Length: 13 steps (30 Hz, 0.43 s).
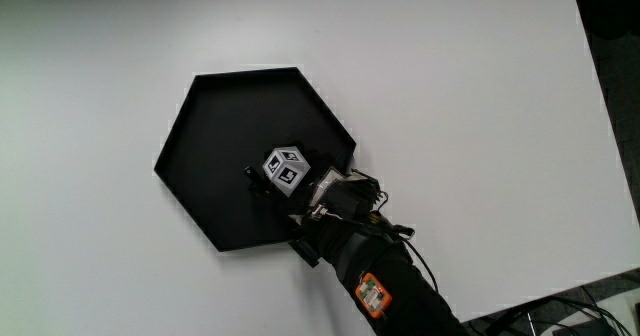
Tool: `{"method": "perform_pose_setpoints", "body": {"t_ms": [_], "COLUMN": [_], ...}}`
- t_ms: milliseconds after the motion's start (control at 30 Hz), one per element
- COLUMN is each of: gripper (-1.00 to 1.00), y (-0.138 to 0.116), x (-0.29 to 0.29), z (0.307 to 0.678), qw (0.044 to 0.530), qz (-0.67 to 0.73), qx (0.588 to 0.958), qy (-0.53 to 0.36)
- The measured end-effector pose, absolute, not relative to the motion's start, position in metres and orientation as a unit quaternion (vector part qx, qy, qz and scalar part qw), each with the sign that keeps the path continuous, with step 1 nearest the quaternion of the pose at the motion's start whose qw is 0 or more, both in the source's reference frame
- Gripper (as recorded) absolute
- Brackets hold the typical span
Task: Place black tape into plate
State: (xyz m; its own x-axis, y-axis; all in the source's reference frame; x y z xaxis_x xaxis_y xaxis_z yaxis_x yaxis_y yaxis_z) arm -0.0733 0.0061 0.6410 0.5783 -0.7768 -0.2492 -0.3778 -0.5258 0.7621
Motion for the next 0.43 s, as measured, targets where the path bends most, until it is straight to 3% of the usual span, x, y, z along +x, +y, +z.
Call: {"method": "perform_pose_setpoints", "body": {"t_ms": [333,433], "gripper": [-0.73,-0.93], "y": [0.004,0.004], "x": [-0.059,-0.054], "z": [0.638,0.623], "qw": [0.367,0.342], "qz": [-0.256,-0.230], "qx": [0.821,0.839], "qy": [-0.355,-0.355]}}
